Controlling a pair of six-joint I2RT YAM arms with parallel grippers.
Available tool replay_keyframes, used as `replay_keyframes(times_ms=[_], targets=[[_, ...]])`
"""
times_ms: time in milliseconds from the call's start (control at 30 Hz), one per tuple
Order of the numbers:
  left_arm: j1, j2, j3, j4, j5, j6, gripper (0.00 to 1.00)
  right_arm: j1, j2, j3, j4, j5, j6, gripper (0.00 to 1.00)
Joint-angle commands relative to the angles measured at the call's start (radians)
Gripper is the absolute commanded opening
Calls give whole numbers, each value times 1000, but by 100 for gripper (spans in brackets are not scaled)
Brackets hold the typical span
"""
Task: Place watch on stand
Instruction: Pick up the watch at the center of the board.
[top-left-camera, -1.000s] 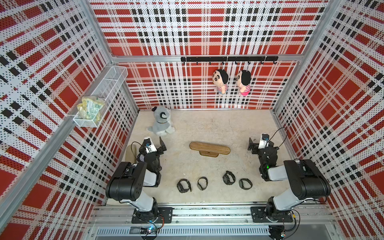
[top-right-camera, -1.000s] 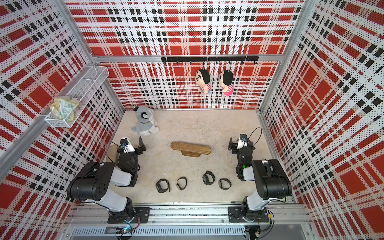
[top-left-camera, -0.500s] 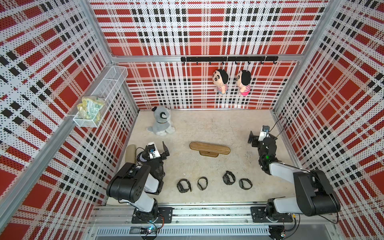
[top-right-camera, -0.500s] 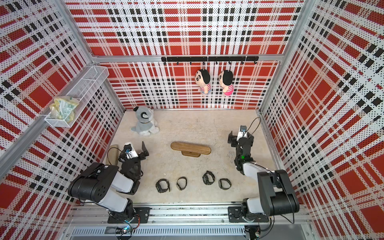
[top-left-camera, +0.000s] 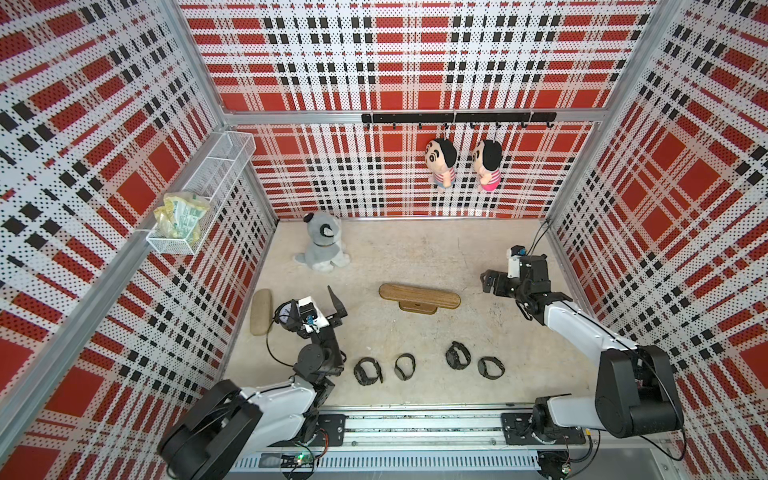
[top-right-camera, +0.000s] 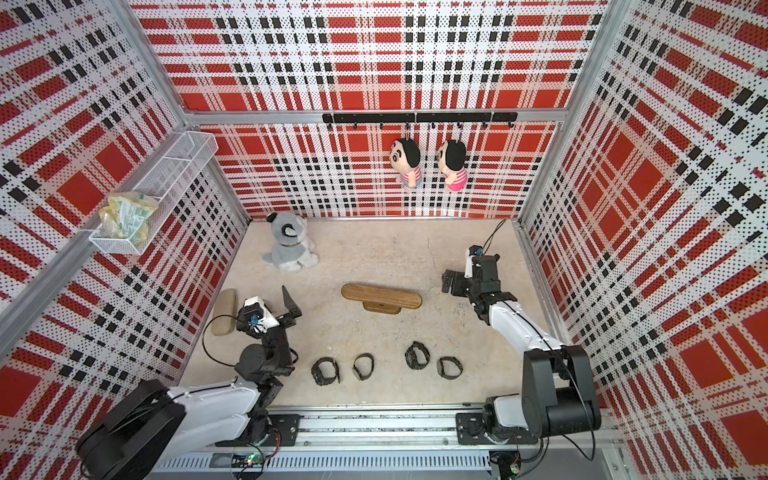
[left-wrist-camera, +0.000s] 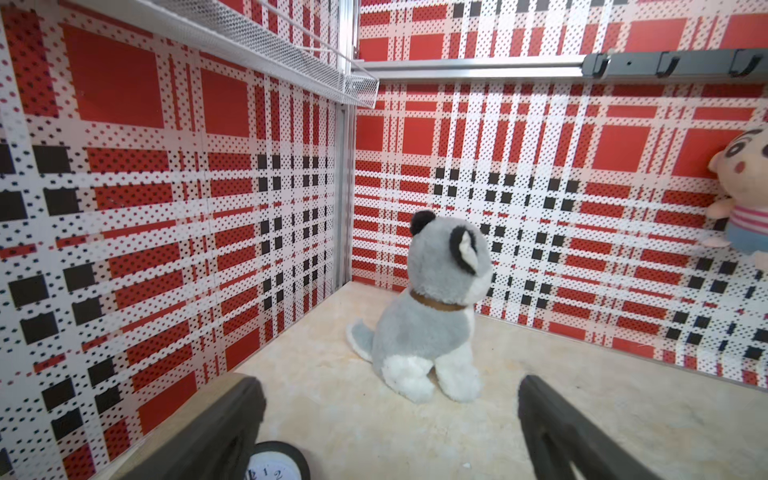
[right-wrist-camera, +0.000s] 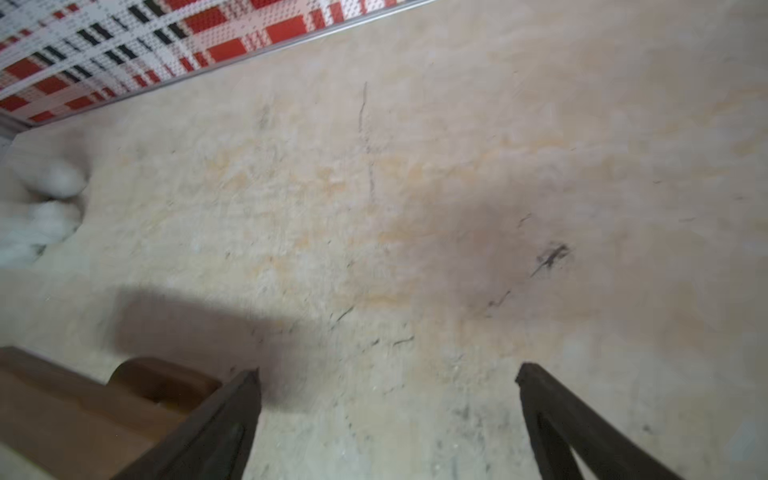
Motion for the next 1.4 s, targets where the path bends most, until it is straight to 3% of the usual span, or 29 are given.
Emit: replay_keyframes(times_ms=[0, 133, 267, 500, 633, 867, 1367], targets=[[-7, -119, 95, -389, 7, -93, 98, 35, -66, 38, -186, 52, 32, 98], [-20, -227, 185, -631, 63, -154, 98, 43, -117, 54, -267, 53, 75, 77], [-38, -252, 307, -879, 140, -226, 98, 53, -158, 78, -399, 41, 98, 71], [-45, -138, 517, -1219, 356, -374, 98, 78, -213, 75, -645, -20, 106, 62], [-67, -103, 559, -1258, 455, -446, 98, 133, -276, 58, -720, -22, 145, 58], [-97, -63, 583, -1272, 555, -546, 98, 313, -246, 62, -804, -15, 262, 46], [-155, 3, 607, -1293, 640, -600, 98, 339, -302, -38, -894, -2, 332, 34]])
